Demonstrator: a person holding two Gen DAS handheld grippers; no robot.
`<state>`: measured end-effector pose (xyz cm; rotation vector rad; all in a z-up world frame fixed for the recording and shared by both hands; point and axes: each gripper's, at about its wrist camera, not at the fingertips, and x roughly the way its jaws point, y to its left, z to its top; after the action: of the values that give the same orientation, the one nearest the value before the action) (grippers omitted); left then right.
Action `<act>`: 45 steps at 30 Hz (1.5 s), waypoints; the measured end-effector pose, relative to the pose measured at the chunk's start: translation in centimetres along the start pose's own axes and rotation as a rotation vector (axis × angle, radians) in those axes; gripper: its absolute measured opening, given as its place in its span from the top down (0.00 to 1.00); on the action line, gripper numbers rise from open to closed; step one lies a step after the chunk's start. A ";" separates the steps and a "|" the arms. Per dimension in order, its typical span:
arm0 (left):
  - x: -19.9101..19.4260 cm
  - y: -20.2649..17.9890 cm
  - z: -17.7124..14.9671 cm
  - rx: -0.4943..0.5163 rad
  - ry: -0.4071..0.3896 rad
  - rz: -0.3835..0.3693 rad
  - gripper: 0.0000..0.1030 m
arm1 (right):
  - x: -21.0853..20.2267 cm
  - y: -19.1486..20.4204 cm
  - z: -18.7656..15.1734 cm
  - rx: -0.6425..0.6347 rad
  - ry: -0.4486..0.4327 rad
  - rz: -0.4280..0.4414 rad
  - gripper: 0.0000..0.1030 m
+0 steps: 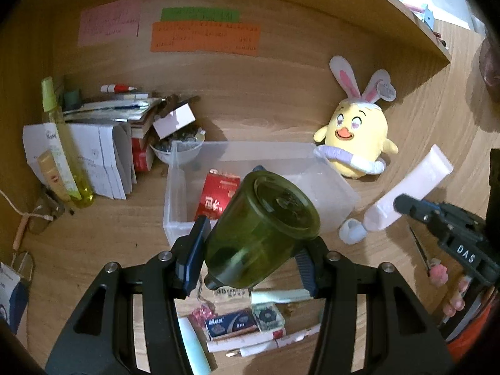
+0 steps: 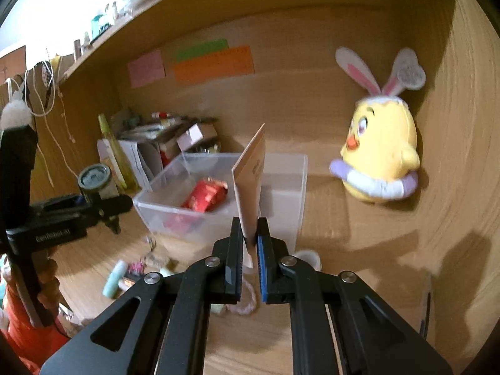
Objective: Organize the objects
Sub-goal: 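Lift the green bottle and pink tube toward the clear box, then lower both items into the clear box and open both grippers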
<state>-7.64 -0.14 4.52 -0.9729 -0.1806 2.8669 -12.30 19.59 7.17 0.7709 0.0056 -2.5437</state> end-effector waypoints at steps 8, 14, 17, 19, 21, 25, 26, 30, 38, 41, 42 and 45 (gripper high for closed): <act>1.1 0.0 2.3 0.015 -0.011 0.002 0.50 | 1.5 0.3 3.3 -0.002 -0.045 0.025 0.93; 2.3 -0.1 3.9 0.042 -0.023 0.012 0.50 | 2.8 0.6 5.3 0.008 -0.063 0.046 0.93; 3.0 0.1 4.5 0.044 -0.024 0.013 0.50 | 3.4 0.9 6.3 0.005 -0.066 0.050 0.93; 3.6 0.5 5.0 0.035 -0.017 0.005 0.50 | 3.7 1.1 6.8 -0.002 -0.070 0.050 0.93; 4.0 0.8 5.3 0.027 -0.011 -0.002 0.50 | 3.9 1.2 7.4 -0.007 -0.077 0.049 0.93; 5.1 1.4 5.8 0.016 0.006 -0.019 0.50 | 4.5 1.6 8.1 -0.029 -0.080 0.043 0.93; 5.5 1.6 5.9 0.014 0.015 -0.023 0.50 | 5.0 1.6 8.0 -0.029 -0.069 0.045 0.93; 7.4 2.1 5.5 0.009 0.058 -0.013 0.50 | 6.8 1.5 7.2 -0.013 -0.013 0.066 0.93; 10.2 2.6 4.7 0.006 0.125 0.016 0.50 | 11.2 2.0 5.1 -0.009 0.118 0.132 0.93; 10.7 2.7 4.6 0.008 0.138 0.020 0.50 | 12.3 1.7 4.7 0.002 0.152 0.152 0.93; 10.8 2.7 4.6 0.009 0.139 0.021 0.50 | 12.7 1.5 4.6 0.011 0.167 0.152 0.93; 11.0 2.6 4.5 0.015 0.142 0.022 0.50 | 13.8 0.8 4.3 0.036 0.198 0.148 0.93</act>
<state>-19.25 -1.52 1.14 -1.1773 -0.1365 2.8004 -24.20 12.21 3.65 0.9966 -0.0312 -2.3250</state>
